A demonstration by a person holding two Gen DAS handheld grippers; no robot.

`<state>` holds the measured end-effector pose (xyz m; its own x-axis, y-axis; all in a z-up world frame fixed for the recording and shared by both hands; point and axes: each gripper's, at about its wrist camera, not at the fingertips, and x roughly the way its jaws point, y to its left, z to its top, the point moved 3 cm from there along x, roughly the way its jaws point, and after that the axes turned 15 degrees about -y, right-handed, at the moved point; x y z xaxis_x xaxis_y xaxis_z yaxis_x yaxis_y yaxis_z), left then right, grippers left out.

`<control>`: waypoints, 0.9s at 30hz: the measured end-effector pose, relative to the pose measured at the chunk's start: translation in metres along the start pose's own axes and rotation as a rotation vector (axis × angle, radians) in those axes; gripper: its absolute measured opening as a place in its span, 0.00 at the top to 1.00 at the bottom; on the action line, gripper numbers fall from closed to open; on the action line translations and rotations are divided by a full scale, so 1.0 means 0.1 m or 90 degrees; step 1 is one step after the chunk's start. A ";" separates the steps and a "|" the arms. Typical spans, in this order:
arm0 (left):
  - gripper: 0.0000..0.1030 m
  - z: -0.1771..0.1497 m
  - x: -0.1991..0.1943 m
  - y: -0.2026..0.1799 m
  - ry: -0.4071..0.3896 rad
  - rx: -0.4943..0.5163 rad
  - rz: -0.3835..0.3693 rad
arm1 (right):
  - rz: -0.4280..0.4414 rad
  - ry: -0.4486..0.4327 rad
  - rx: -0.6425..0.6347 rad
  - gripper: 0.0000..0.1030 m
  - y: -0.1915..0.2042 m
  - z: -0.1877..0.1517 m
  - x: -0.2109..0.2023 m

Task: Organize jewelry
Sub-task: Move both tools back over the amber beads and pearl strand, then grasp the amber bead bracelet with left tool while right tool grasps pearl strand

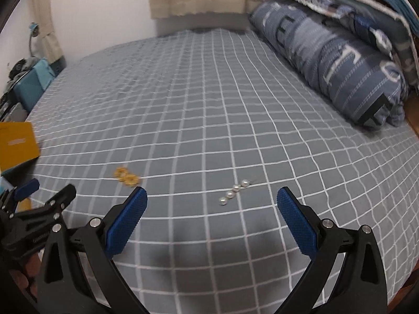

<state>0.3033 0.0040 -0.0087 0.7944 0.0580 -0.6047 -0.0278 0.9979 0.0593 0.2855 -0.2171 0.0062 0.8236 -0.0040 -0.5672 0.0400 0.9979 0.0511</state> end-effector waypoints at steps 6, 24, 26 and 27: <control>0.06 0.06 0.57 -0.19 0.024 -0.004 0.000 | -0.005 0.037 0.004 0.07 -0.24 -0.13 0.47; 0.30 -0.16 1.17 -0.36 0.082 -0.025 -0.035 | -0.010 0.106 0.024 0.37 -0.37 -0.35 1.14; 0.40 -0.15 1.15 -0.36 0.084 -0.030 -0.041 | -0.013 0.107 0.026 0.43 -0.38 -0.35 1.15; 0.46 -0.15 1.13 -0.35 0.084 -0.032 -0.041 | -0.014 0.107 0.029 0.47 -0.39 -0.35 1.15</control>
<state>0.3849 -0.0238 -0.0912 0.7092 -0.0056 -0.7050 -0.0128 0.9997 -0.0208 0.3585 -0.2539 -0.0898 0.7157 -0.0105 -0.6983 0.0848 0.9938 0.0720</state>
